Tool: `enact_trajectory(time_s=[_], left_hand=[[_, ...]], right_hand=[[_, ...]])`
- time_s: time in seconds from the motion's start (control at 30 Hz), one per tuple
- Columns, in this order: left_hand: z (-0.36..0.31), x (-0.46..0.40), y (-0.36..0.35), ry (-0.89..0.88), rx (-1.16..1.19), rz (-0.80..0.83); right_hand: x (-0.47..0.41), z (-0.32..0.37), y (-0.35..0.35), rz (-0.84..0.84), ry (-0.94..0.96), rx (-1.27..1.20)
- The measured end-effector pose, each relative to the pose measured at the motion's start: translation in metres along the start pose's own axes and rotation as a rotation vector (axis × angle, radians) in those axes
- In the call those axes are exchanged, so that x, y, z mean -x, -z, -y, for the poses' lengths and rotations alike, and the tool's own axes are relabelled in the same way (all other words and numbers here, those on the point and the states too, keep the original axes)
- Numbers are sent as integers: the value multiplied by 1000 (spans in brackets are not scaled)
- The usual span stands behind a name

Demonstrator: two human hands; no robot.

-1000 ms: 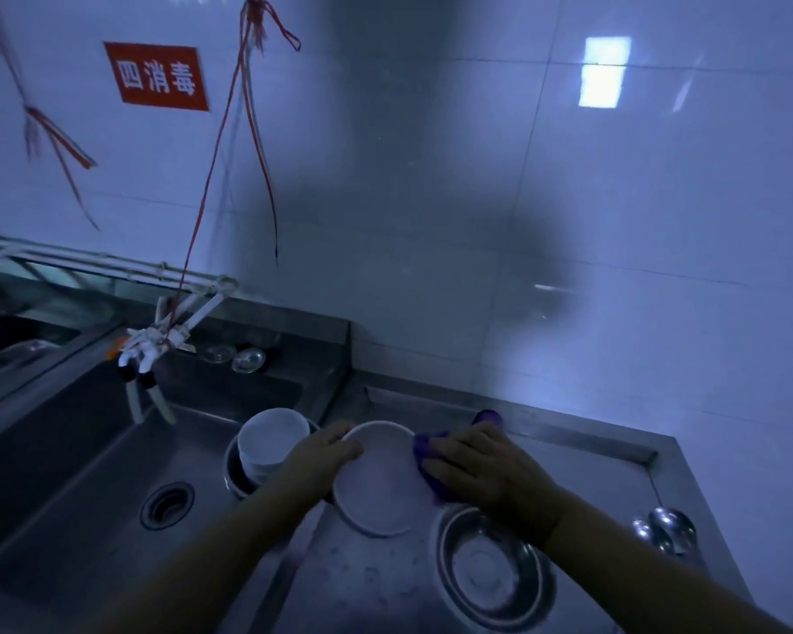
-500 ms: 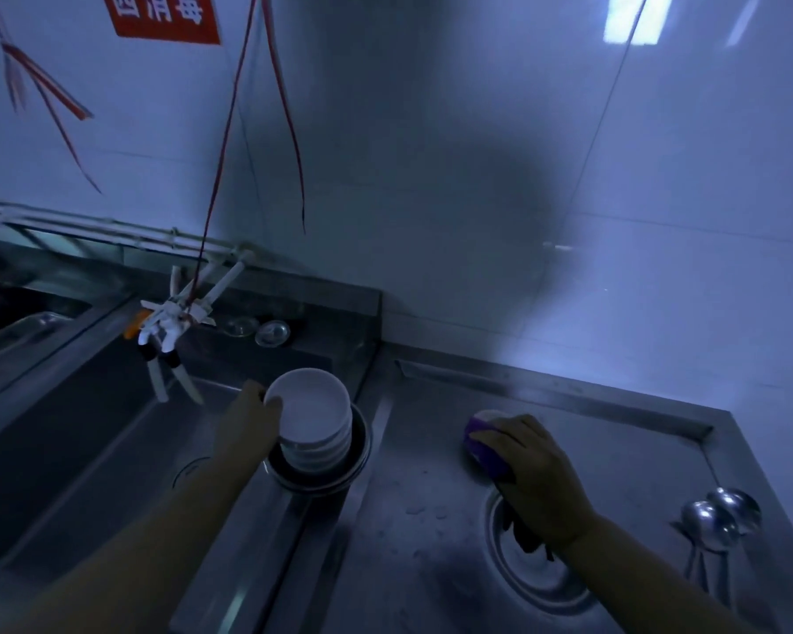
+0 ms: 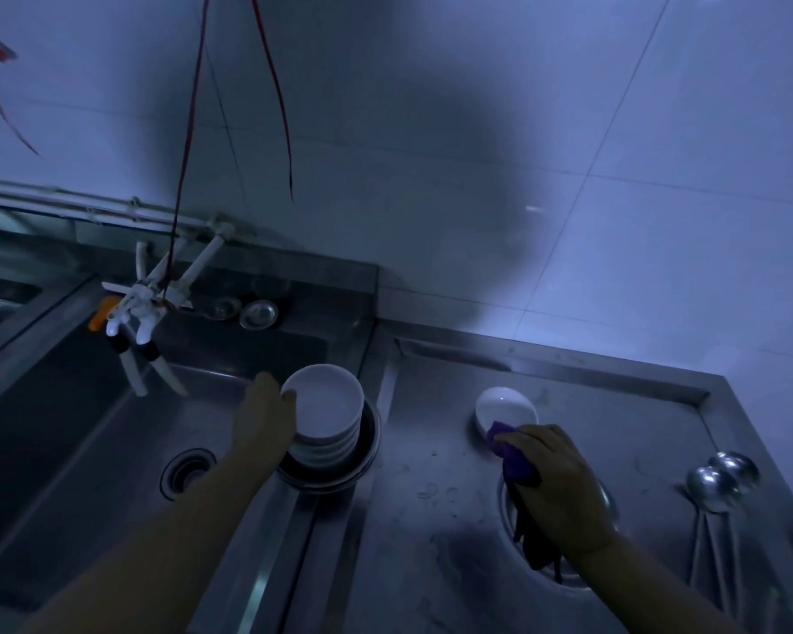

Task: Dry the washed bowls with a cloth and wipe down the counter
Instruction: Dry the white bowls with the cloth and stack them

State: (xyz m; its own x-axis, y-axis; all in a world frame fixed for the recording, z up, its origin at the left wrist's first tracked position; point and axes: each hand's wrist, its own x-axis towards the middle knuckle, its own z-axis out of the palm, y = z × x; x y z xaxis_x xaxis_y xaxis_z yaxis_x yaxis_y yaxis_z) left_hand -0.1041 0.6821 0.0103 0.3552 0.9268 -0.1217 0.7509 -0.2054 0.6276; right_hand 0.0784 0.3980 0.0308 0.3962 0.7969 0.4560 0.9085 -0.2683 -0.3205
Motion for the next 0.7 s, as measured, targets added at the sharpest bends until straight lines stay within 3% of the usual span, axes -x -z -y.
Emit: enact_trajectory(time_s=[0.3, 0.43, 0.57, 0.7], left_hand=[[-5, 5, 7, -1, -71, -75], [-37, 23, 6, -279, -83, -198], [-86, 47, -29, -578, 31, -94], [-124, 64, -99, -531, 41, 131]], right_hand=[[3, 2, -4, 20, -51, 12], [6, -7, 2, -6, -102, -17], [13, -24, 13, -37, -190, -26], [25, -53, 24, -76, -220, -27]])
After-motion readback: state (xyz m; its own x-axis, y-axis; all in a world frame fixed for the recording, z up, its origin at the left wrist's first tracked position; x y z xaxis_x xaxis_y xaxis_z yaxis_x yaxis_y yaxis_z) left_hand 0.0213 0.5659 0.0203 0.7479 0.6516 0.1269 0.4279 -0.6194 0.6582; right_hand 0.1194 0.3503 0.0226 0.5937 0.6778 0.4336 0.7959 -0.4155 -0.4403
